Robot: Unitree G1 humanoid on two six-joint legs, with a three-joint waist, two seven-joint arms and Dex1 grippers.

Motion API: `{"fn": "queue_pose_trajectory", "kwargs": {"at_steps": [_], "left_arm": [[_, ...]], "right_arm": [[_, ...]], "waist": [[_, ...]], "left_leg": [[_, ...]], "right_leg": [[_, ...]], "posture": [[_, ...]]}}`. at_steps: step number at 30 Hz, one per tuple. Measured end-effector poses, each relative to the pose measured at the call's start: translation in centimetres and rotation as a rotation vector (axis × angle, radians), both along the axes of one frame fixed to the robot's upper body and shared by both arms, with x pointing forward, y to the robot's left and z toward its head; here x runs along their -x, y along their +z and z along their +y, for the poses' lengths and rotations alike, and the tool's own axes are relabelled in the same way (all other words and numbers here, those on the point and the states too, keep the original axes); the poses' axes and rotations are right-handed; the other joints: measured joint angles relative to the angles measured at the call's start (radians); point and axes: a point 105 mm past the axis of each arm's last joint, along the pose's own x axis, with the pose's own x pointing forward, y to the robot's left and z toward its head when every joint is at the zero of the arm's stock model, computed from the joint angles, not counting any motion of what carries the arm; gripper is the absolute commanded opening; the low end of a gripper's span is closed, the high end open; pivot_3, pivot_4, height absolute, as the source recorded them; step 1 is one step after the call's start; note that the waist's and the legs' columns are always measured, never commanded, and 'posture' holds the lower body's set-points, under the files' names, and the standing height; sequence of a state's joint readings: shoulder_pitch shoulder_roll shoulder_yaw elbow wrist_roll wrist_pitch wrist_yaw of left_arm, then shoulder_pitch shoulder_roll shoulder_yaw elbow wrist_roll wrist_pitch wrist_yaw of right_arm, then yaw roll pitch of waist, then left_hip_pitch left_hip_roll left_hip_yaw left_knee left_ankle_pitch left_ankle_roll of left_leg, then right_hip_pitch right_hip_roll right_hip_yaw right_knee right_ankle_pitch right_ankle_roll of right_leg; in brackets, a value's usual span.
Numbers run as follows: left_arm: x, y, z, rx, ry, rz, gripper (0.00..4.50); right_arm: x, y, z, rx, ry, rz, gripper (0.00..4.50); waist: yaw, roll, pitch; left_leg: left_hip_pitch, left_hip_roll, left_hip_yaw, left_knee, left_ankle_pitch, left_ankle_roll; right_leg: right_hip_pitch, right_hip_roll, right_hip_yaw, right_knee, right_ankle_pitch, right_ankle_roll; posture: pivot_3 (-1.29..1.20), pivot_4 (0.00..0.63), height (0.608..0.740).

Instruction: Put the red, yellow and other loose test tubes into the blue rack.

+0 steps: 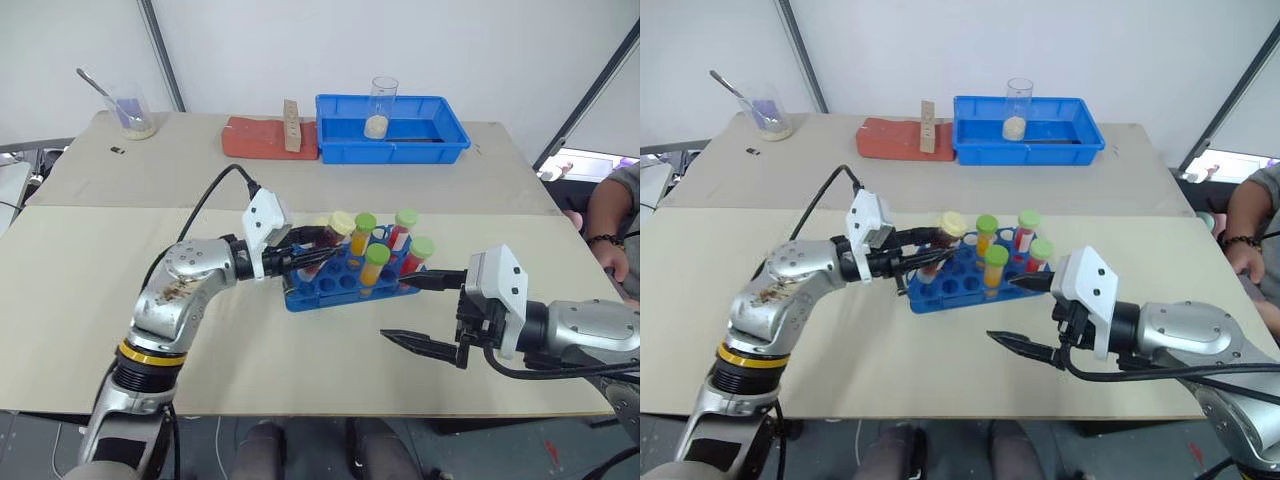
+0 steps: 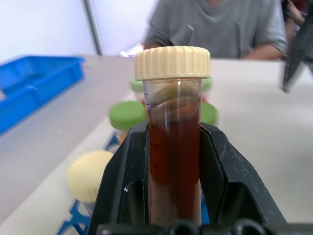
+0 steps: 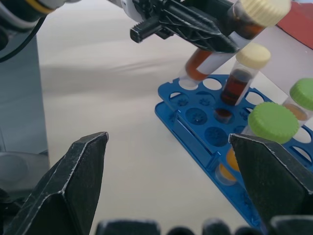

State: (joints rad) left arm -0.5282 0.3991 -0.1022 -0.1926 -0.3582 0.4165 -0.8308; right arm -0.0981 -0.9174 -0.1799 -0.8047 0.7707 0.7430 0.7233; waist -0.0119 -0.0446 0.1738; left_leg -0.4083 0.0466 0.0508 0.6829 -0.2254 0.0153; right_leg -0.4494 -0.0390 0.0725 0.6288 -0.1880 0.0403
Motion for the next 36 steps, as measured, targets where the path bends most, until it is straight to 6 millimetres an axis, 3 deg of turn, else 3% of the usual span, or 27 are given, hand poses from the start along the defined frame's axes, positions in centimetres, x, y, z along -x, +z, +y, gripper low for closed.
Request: {"fn": "queue_pose_trajectory", "kwargs": {"at_steps": [10,17,36], "left_arm": [[0.4,-2.3,-2.0,0.056,0.011,0.053,0.9],[-0.1,-3.8,-1.6,0.081,0.05,0.065,0.9],[0.0,-5.0,-1.4,0.128,0.11,0.025,0.9]], "right_arm": [[0.5,-0.6,-1.1,0.021,-0.048,0.087,4.42],[0.4,-0.7,-1.4,0.02,-0.072,0.091,4.42],[0.4,-0.9,-1.6,0.02,-0.084,0.095,4.42]], "waist": [[-0.001,0.0,0.0],[-0.001,0.0,0.0],[-0.002,0.0,0.0]], "left_leg": [[0.004,0.0,-0.001,0.0,0.0,0.0],[0.005,0.0,-0.001,0.0,0.0,0.0],[0.006,0.0,-0.002,-0.001,0.0,0.0]], "right_leg": [[0.005,0.0,0.0,-0.002,0.0,0.0],[0.008,0.0,-0.001,-0.003,-0.002,-0.003],[0.009,0.0,-0.001,-0.004,-0.003,-0.004]], "posture": [[0.0,0.15,0.74],[0.0,0.15,0.74],[0.0,0.15,0.74]]}}
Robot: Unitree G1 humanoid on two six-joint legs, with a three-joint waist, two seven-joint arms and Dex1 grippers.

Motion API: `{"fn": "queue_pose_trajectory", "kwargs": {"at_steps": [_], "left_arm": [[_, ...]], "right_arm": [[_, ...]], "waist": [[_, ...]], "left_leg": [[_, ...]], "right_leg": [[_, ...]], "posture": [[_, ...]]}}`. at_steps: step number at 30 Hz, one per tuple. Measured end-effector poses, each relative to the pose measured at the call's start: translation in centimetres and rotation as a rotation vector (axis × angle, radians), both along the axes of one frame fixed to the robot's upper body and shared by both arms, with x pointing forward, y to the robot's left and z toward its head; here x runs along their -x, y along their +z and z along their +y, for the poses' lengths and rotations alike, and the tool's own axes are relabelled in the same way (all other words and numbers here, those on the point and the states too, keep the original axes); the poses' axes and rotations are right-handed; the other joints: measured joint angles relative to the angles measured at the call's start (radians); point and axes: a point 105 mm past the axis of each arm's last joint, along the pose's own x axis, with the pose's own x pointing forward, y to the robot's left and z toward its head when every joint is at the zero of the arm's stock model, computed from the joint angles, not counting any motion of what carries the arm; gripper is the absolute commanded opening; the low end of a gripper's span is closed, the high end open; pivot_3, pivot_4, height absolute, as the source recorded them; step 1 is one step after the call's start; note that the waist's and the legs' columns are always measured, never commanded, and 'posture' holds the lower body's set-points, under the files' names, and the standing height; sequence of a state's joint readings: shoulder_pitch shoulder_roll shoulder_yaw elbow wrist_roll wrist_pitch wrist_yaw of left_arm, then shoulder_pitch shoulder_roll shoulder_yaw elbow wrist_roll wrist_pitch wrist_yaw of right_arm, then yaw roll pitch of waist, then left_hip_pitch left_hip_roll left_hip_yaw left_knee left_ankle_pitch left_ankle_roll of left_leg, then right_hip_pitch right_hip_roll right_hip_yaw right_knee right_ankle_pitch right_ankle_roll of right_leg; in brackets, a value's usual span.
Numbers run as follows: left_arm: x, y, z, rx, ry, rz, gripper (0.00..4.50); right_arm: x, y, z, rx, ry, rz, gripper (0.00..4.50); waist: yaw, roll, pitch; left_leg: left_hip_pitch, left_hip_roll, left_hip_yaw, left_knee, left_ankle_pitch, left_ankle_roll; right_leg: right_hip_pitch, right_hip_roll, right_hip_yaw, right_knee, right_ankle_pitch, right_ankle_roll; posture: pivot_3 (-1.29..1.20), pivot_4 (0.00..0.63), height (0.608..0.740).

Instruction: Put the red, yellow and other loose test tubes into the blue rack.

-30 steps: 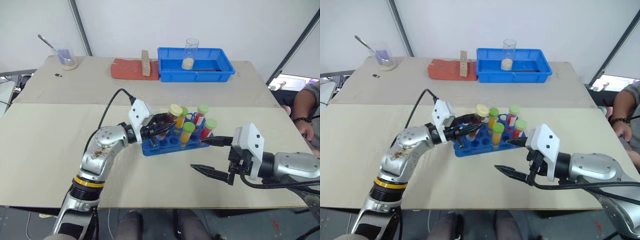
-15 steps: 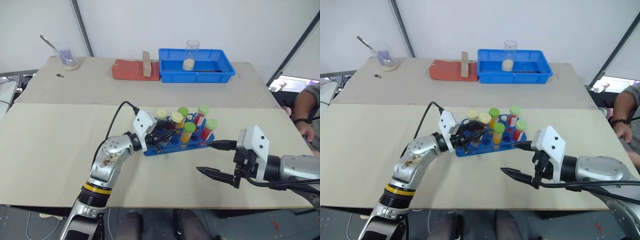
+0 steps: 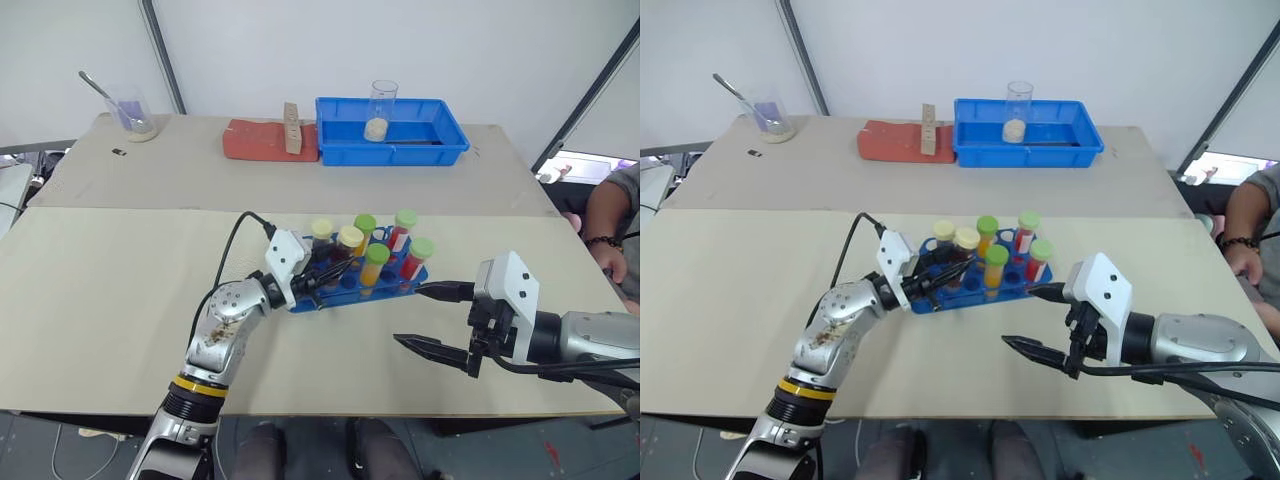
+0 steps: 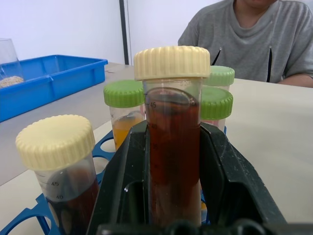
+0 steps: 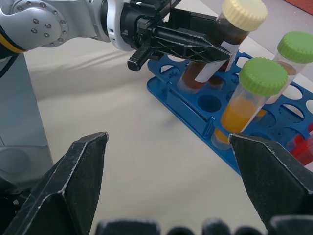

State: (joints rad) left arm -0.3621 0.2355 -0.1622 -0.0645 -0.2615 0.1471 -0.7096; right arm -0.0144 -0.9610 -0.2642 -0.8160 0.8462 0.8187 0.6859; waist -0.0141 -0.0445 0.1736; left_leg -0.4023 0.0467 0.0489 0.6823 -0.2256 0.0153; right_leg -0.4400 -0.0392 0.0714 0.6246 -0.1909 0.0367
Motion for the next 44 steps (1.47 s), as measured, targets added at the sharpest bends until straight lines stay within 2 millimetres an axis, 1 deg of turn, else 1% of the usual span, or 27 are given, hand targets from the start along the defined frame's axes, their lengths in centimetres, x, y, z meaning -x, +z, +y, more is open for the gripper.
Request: {"fn": "queue_pose_trajectory", "kwargs": {"at_steps": [4,6,7,10,12,15,18,21,23,26,29,31,33,34,36,38,41,44], "left_arm": [[0.1,-0.6,0.4,0.006,0.027,0.013,0.9],[0.1,-0.7,0.4,0.009,0.032,0.012,1.93],[0.2,-0.8,0.6,0.006,0.036,0.015,2.24],[0.5,-2.5,1.3,-0.019,0.054,0.073,3.66],[0.6,-2.8,1.5,-0.027,0.055,0.083,4.46],[0.9,-2.8,2.7,-0.074,0.06,0.068,4.46],[1.6,-2.7,4.1,-0.13,0.058,0.06,4.46],[2.7,-2.3,6.5,-0.236,0.058,0.061,4.46],[3.4,-1.6,8.9,-0.316,0.081,0.08,4.46],[4.2,-0.5,11.9,-0.443,0.118,0.104,4.46],[4.6,-0.7,14.2,-0.549,0.156,0.134,4.46],[4.7,-0.6,16.1,-0.594,0.213,0.14,4.46],[4.5,0.1,18.4,-0.615,0.296,0.144,4.46],[4.6,0.5,19.2,-0.62,0.32,0.144,4.46],[4.8,1.1,20.2,-0.614,0.356,0.146,4.46],[5.2,1.2,21.0,-0.615,0.382,0.158,4.46],[5.8,0.9,21.0,-0.623,0.377,0.169,4.46],[5.9,1.0,21.2,-0.612,0.383,0.179,4.46]], "right_arm": [[0.0,0.0,0.0,0.0,-0.004,-0.002,4.42],[-0.1,0.0,0.0,0.0,-0.007,-0.003,4.42],[-0.1,0.0,0.0,0.0,-0.009,-0.004,4.42],[-0.2,0.1,-0.1,-0.001,-0.01,-0.007,4.42],[-0.2,0.2,0.0,-0.001,-0.008,-0.012,4.42],[-0.3,0.3,0.0,-0.002,-0.007,-0.018,4.42],[-0.6,0.4,-0.2,-0.013,-0.022,-0.016,4.42],[-0.9,0.1,-1.0,0.003,-0.029,-0.004,4.42],[-1.0,-0.1,-2.1,0.048,-0.029,-0.004,4.42],[-1.5,-0.1,-3.7,0.101,-0.018,-0.019,4.42],[-2.0,-0.1,-5.1,0.142,0.007,-0.04,4.42],[-2.2,0.0,-6.2,0.183,0.033,-0.042,4.42],[-2.4,0.1,-7.7,0.229,0.047,-0.015,4.42],[-2.4,0.1,-8.5,0.252,0.054,0.006,4.42],[-2.5,0.6,-9.4,0.264,0.061,0.02,4.42],[-2.9,1.5,-9.9,0.259,0.071,-0.003,4.42],[-3.4,2.2,-10.2,0.261,0.077,-0.027,4.42],[-3.8,2.2,-10.1,0.275,0.098,-0.024,4.42]], "waist": [[0.0,0.0,0.0],[-0.001,0.0,0.0],[-0.001,0.0,0.0],[-0.001,0.0,0.0],[0.0,0.0,0.0],[0.001,0.0,0.0],[-0.001,0.0,0.0],[-0.003,0.0,0.0],[-0.002,0.0,0.0],[-0.001,0.001,0.0],[0.0,0.001,0.001],[0.0,0.001,0.001],[0.0,0.001,0.001],[0.001,0.001,0.001],[0.001,0.001,0.001],[-0.001,0.001,0.001],[-0.002,0.001,0.001],[-0.001,0.001,0.001]], "left_leg": [[0.001,0.0,0.0,0.0,0.0,0.0],[0.001,0.0,0.0,0.0,0.0,0.0],[0.001,0.0,0.0,-0.001,0.0,0.0],[0.001,0.0,0.0,-0.002,0.0,0.0],[0.001,0.0,0.0,-0.002,0.0,0.0],[0.001,0.0,0.0,-0.002,0.0,0.0],[0.0,0.001,0.001,-0.002,0.0,0.0],[0.0,0.001,0.001,-0.003,0.0,0.0],[0.001,0.002,0.001,-0.004,0.0,0.0],[0.002,0.002,0.002,-0.005,0.0,0.0],[0.003,0.002,0.003,-0.005,0.0,-0.001],[0.002,0.002,0.004,-0.005,0.0,-0.001],[0.0,0.002,0.005,-0.006,0.0,-0.001],[-0.001,0.002,0.005,-0.006,0.0,-0.001],[-0.003,0.003,0.006,-0.006,0.0,-0.001],[-0.004,0.003,0.007,-0.007,0.0,-0.001],[-0.004,0.003,0.008,-0.009,0.0,-0.001],[-0.004,0.003,0.008,-0.009,0.0,-0.001]], "right_leg": [[0.0,0.0,0.0,0.0,0.0,0.0],[0.0,0.0,0.0,0.0,-0.001,-0.001],[0.0,0.0,0.0,0.0,-0.001,-0.001],[0.0,0.0,0.0,0.0,-0.001,-0.001],[0.0,0.0,0.0,0.0,-0.001,-0.001],[0.0,0.0,0.0,-0.001,-0.002,-0.002],[-0.001,0.0,0.0,-0.001,-0.002,-0.003],[-0.002,0.0,-0.001,0.0,-0.003,-0.004],[-0.003,-0.001,-0.001,0.0,-0.004,-0.005],[-0.003,-0.002,-0.002,0.0,-0.004,-0.006],[-0.003,-0.003,-0.002,-0.001,-0.004,-0.006],[-0.005,-0.004,-0.002,-0.001,-0.005,-0.006],[-0.008,-0.004,-0.002,-0.001,-0.004,-0.006],[-0.01,-0.004,-0.002,0.0,-0.004,-0.006],[-0.013,-0.004,-0.002,0.0,-0.004,-0.007],[-0.015,-0.004,-0.002,0.001,-0.004,-0.007],[-0.016,-0.004,-0.002,0.001,-0.005,-0.007],[-0.016,-0.003,-0.002,0.002,-0.005,-0.008]], "posture": [[0.0,0.15,0.74],[0.0,0.15,0.74],[0.0,0.15,0.74],[0.0,0.15,0.74],[0.0,0.15,0.74],[0.0,0.15,0.74],[0.0,0.15,0.74],[0.0,0.15,0.74],[0.0,0.15,0.74],[0.0,0.15,0.74],[0.0,0.15,0.74],[0.0,0.15,0.74],[0.0,0.15,0.74],[0.0,0.15,0.74],[0.0,0.15,0.74],[0.0,0.15,0.74],[0.0,0.15,0.74],[0.0,0.15,0.74]]}}
